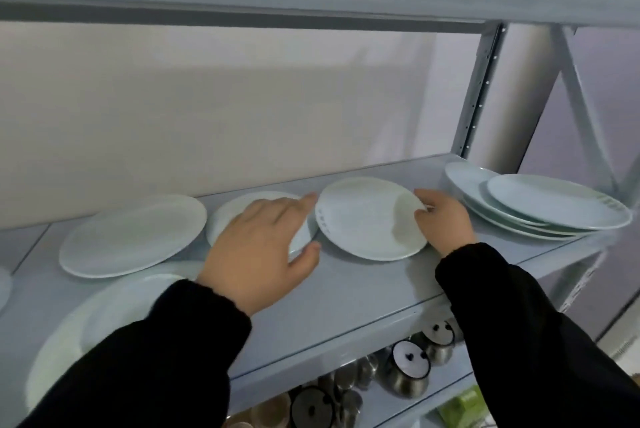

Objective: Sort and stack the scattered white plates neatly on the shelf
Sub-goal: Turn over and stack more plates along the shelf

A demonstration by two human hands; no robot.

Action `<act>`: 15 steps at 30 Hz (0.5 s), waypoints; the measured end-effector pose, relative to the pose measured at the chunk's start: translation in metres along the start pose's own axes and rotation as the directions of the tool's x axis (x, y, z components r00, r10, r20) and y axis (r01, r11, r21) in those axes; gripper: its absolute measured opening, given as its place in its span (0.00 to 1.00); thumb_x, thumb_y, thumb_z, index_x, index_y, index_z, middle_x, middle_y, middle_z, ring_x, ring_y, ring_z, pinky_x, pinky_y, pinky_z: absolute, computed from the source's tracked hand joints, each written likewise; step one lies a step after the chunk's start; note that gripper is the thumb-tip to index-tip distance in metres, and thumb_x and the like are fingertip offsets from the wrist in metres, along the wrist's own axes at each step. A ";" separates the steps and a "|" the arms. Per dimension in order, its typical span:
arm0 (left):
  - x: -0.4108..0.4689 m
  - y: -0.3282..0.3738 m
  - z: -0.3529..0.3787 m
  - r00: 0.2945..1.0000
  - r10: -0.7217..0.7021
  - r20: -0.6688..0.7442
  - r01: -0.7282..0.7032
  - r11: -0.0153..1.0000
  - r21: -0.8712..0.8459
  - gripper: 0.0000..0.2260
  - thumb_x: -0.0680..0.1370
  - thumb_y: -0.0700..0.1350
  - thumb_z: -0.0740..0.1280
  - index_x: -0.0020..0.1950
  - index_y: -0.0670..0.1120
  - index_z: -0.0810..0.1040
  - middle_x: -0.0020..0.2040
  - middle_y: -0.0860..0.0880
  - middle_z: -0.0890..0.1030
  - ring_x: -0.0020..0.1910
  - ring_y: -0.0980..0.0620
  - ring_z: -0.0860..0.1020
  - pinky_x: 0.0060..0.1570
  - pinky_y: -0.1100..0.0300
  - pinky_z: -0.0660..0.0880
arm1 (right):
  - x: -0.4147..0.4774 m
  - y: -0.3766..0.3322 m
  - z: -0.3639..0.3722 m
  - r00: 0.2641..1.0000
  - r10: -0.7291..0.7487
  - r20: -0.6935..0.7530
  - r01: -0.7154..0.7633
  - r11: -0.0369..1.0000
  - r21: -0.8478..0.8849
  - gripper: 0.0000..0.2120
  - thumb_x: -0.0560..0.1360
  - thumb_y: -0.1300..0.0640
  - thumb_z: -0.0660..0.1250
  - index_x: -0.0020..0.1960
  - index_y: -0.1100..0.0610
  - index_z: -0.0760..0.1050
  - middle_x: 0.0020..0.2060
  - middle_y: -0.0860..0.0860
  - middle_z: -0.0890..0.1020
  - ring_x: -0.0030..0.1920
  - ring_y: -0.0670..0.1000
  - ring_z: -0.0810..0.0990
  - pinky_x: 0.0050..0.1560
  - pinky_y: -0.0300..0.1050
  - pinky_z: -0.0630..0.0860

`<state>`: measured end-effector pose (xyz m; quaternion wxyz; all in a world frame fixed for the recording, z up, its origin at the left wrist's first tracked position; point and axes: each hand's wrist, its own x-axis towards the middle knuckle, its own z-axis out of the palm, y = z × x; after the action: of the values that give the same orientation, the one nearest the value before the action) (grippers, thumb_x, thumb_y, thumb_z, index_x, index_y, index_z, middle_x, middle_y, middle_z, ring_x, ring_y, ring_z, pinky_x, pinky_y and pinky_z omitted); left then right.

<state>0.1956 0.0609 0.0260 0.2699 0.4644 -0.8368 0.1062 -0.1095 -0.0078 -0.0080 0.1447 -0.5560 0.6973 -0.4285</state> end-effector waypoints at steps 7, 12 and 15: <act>0.002 -0.002 0.028 0.993 -0.047 0.105 0.055 0.996 -0.077 0.30 0.76 0.62 0.55 0.77 0.55 0.60 0.65 0.55 0.74 0.64 0.51 0.69 0.63 0.58 0.67 | -0.007 -0.003 0.007 0.975 -0.218 0.042 0.217 0.976 0.025 0.14 0.74 0.56 0.65 0.57 0.46 0.81 0.61 0.41 0.77 0.61 0.42 0.73 0.57 0.36 0.66; -0.001 0.001 0.028 0.990 -0.063 0.126 0.076 0.992 -0.097 0.31 0.75 0.63 0.53 0.77 0.57 0.57 0.66 0.55 0.73 0.65 0.53 0.67 0.63 0.61 0.64 | -0.017 -0.006 0.011 0.922 -0.385 0.042 0.387 0.917 -0.097 0.18 0.72 0.43 0.61 0.57 0.45 0.81 0.61 0.42 0.79 0.65 0.42 0.72 0.61 0.38 0.67; -0.001 0.002 0.028 0.988 -0.069 0.135 0.082 0.992 -0.098 0.31 0.75 0.63 0.53 0.77 0.57 0.57 0.66 0.55 0.73 0.65 0.53 0.67 0.62 0.61 0.64 | -0.026 -0.014 0.020 0.866 -0.494 0.078 0.499 0.847 -0.182 0.23 0.71 0.40 0.59 0.58 0.50 0.82 0.60 0.46 0.81 0.67 0.46 0.73 0.66 0.43 0.69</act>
<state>0.1849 0.0510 0.0023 0.2415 0.4872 -0.8389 0.0217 -0.0782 0.0065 -0.0160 -0.0170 -0.7347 0.5666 -0.3727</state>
